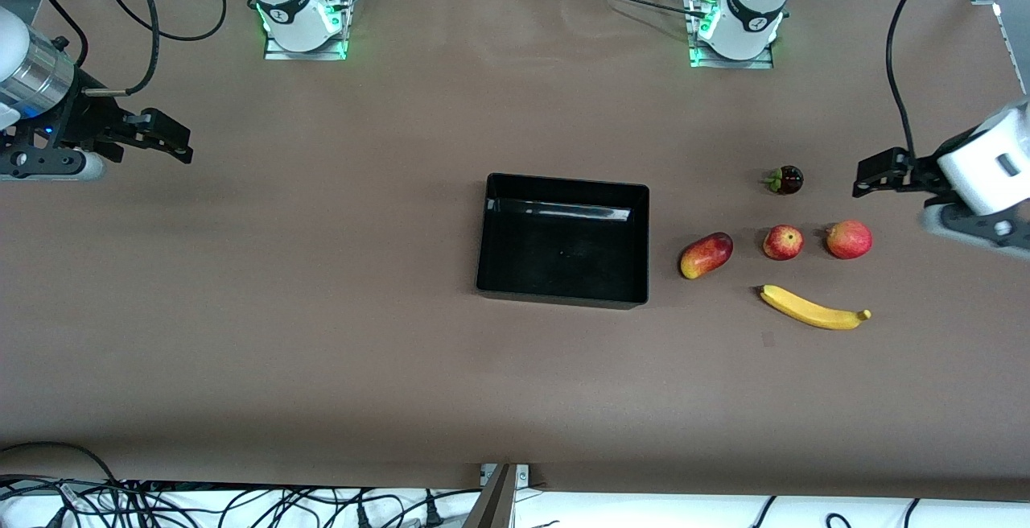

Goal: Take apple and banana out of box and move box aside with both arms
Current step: 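Withdraw the left gripper while the right gripper reaches toward the tray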

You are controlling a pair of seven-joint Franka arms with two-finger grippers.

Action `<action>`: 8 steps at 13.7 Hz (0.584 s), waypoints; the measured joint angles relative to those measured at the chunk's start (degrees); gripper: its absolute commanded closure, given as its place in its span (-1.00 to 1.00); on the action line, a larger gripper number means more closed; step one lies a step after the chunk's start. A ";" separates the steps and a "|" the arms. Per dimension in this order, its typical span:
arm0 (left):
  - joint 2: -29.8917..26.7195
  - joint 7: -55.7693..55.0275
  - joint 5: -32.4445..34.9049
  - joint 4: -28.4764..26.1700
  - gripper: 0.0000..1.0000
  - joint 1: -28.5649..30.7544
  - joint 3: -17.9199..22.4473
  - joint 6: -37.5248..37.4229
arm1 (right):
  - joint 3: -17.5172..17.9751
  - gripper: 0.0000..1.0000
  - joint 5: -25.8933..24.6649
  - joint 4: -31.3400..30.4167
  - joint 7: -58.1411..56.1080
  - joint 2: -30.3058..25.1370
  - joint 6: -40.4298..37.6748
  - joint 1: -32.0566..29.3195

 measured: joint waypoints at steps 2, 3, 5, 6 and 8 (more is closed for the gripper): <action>-4.49 -7.70 -0.17 -6.19 -1.00 -2.66 2.58 4.02 | 0.15 -1.00 0.00 0.12 0.00 0.00 1.11 0.01; -6.85 -9.28 -0.17 -10.00 -1.00 -4.57 4.35 6.39 | 0.45 -1.00 0.00 0.13 -0.02 0.01 1.37 0.07; -11.77 -9.87 -0.17 -17.94 -1.00 -6.72 7.26 12.48 | 1.50 -1.00 0.00 0.12 -0.02 0.34 1.52 0.50; -14.17 -9.88 -0.17 -21.63 -1.00 -6.96 8.20 15.47 | 1.81 -1.00 0.00 0.12 -0.02 0.72 1.59 0.79; -17.39 -9.05 0.11 -25.83 -1.00 -7.57 9.48 16.58 | 2.08 -1.00 0.01 -0.14 -1.01 2.37 1.31 1.27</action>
